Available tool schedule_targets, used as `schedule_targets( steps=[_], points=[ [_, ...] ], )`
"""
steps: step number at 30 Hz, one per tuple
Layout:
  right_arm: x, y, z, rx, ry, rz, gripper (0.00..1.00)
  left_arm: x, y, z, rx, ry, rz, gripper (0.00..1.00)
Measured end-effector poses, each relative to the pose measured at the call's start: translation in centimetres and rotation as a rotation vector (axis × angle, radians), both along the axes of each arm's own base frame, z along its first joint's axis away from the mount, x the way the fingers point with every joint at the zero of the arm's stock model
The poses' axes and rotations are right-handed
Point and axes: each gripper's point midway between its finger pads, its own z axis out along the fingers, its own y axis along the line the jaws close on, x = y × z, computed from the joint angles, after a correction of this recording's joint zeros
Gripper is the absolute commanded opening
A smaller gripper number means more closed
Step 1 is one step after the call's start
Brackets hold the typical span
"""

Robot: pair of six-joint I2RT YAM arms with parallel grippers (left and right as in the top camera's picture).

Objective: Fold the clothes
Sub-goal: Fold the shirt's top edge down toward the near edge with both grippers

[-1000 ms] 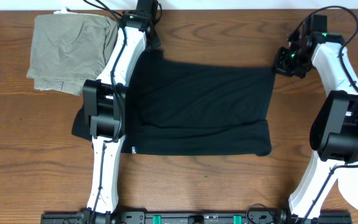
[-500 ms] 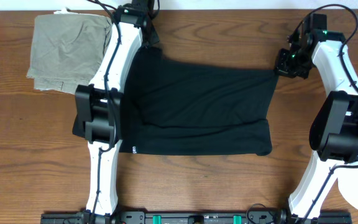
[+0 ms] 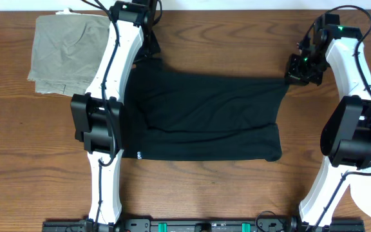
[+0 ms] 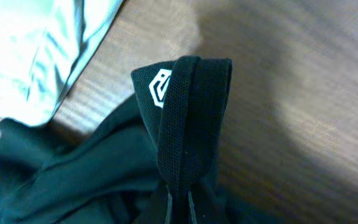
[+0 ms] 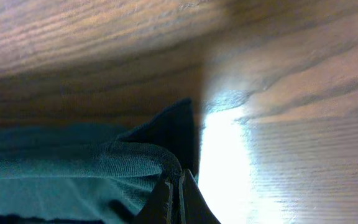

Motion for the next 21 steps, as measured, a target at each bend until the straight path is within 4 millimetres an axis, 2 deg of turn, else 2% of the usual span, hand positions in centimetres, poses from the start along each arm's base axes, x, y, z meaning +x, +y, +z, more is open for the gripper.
schedule_targets(
  steps=[4,11,15,21],
  points=[
    [-1.1,0.9,0.2,0.041,0.042,0.006,0.01,-1.3,0.8,0.6,0.006,0.04,0.011,0.06],
    [-3.9,3.0,1.8,0.072,0.124,0.056,0.01,-4.6,2.6,3.6,0.021,0.105,0.015,0.06],
    [-5.4,4.1,3.1,0.072,0.153,0.087,0.01,-6.2,2.9,3.8,0.031,0.162,0.014,0.06],
    [-7.0,5.1,3.5,0.063,0.213,0.123,0.01,-8.1,3.2,3.8,0.044,0.237,0.014,0.06]
  ],
)
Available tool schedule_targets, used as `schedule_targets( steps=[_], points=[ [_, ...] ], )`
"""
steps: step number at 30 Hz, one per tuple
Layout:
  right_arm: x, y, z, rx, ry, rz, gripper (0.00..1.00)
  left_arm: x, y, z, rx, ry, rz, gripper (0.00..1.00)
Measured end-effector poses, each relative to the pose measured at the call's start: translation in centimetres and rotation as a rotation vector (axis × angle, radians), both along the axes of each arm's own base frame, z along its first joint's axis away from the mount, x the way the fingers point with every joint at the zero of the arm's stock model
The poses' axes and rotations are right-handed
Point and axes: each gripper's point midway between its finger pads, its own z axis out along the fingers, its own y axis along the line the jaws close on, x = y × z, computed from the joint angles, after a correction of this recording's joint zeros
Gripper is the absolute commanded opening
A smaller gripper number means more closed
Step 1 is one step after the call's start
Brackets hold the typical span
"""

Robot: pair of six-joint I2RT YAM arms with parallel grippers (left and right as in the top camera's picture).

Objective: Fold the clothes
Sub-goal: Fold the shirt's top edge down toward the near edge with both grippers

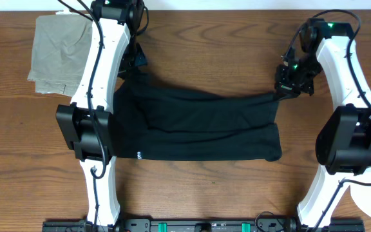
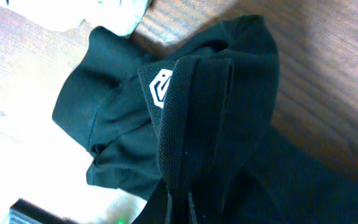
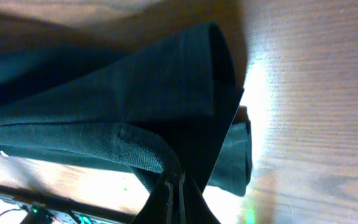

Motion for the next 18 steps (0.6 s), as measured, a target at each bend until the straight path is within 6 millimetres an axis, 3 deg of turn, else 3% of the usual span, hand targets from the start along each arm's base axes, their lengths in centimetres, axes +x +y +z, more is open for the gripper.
schedule_targets(
  steps=[10,13,18],
  points=[
    [-2.1,0.5,1.1,-0.076,0.049,0.061,0.01,-0.2,0.1,0.6,-0.001,-0.007,-0.003,0.06],
    [-2.5,0.9,1.6,-0.09,0.044,0.075,0.01,-0.6,0.1,1.7,-0.006,-0.029,-0.012,0.06],
    [-2.7,1.3,1.8,-0.104,0.041,0.093,0.01,-3.4,0.6,4.4,-0.011,-0.058,-0.021,0.06]
  ],
)
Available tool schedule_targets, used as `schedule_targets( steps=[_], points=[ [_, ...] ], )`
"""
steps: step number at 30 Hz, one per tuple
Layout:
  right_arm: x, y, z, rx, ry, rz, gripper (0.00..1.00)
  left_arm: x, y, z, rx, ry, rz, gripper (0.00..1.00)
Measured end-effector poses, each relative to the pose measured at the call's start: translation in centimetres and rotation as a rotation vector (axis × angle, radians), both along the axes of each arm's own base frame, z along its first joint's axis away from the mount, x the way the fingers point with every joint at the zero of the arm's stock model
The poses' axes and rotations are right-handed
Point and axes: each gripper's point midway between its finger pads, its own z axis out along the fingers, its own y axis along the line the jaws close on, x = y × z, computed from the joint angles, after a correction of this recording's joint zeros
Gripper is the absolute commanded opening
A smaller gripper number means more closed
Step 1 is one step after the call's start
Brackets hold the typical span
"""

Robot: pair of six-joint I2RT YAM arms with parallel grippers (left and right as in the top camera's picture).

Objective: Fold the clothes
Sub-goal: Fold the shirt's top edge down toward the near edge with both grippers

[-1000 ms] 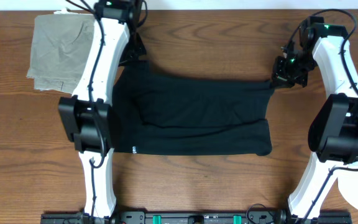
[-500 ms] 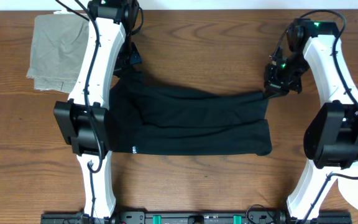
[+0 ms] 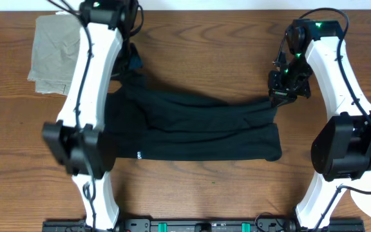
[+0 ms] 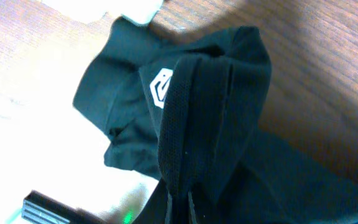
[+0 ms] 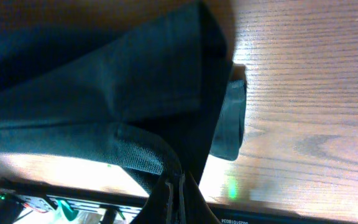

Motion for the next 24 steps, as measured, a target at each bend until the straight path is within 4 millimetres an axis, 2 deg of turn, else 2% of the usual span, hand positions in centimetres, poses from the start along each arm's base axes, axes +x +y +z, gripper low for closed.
schedule_targets(
  steps=[5,8,12,17,19,24],
  points=[
    [0.0,0.7,-0.1,-0.005,-0.007,0.017,0.01,-4.4,0.8,1.0,0.005,0.023,0.0,0.06],
    [0.1,1.4,-0.1,-0.004,-0.011,0.03,0.01,-5.4,0.9,0.5,0.002,0.013,0.0,0.06],
    [0.0,2.4,-0.1,-0.009,-0.016,0.053,0.01,-5.7,0.9,-1.0,-0.002,0.013,0.0,0.06],
    [-0.3,3.5,-0.1,-0.027,-0.014,0.076,0.01,-6.3,0.9,-4.2,-0.002,0.06,0.001,0.06],
    [-0.7,3.4,-0.2,-0.058,-0.003,0.074,0.01,-7.1,1.0,-5.5,0.003,0.098,0.001,0.06],
    [-1.7,2.4,0.0,-0.132,0.038,0.067,0.01,-8.8,1.8,-7.2,0.017,0.169,0.018,0.06]
  ],
)
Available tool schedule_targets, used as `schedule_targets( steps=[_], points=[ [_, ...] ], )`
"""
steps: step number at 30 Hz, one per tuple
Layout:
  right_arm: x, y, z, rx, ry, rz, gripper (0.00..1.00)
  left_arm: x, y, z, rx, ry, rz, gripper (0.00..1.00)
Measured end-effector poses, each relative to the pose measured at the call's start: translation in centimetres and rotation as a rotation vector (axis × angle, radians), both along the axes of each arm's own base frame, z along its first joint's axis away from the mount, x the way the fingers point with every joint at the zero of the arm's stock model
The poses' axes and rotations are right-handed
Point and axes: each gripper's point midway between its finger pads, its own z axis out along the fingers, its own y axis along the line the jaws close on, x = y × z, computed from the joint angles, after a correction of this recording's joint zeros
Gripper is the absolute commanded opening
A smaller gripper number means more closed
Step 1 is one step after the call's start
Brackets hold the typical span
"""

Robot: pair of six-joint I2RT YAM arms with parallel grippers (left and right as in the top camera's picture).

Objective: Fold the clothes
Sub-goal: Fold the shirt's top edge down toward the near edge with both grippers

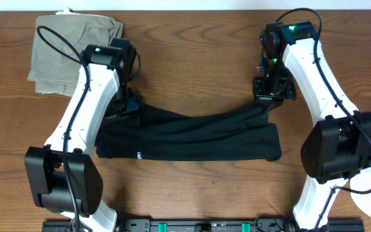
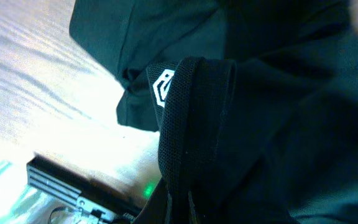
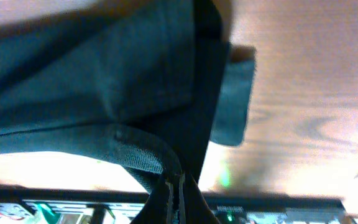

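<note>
A black garment lies across the middle of the wooden table, its far edge lifted and hanging between both arms. My left gripper is shut on its far left corner, where a white logo shows on the mesh fabric. My right gripper is shut on the far right corner; the pinched cloth drapes over the rest of the garment below. Both grippers hold the cloth above the garment's near half.
A folded olive-grey garment lies at the far left corner of the table. A white round object sits at the right edge. The arm bases stand along the near edge.
Both grippers, still shut on the black garment's far corners, have moved nearer to me. The far edge now hangs over the garment's middle and the spread cloth is narrower.
Both grippers were shut on the far corners with the garment spread flat. They then held those corners higher and farther back, then further up. Now the corners are brought over the near half, folding the far edge towards the front.
</note>
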Motion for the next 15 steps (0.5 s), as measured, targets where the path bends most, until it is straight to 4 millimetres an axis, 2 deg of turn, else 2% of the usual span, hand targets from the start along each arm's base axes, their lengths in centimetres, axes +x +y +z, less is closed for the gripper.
schedule_targets(
  steps=[4,9,15],
  points=[
    [-1.0,-0.8,0.3,-0.047,0.04,-0.007,0.01,-0.4,1.3,-0.4,0.007,0.018,0.041,0.06],
    [-1.2,-1.1,0.3,-0.068,0.048,-0.005,0.01,-0.4,2.8,-0.4,0.007,0.018,0.09,0.06],
    [-2.3,-0.8,-0.6,-0.08,0.085,0.013,0.01,-0.4,3.2,-0.4,0.004,0.017,0.095,0.07]
  ],
)
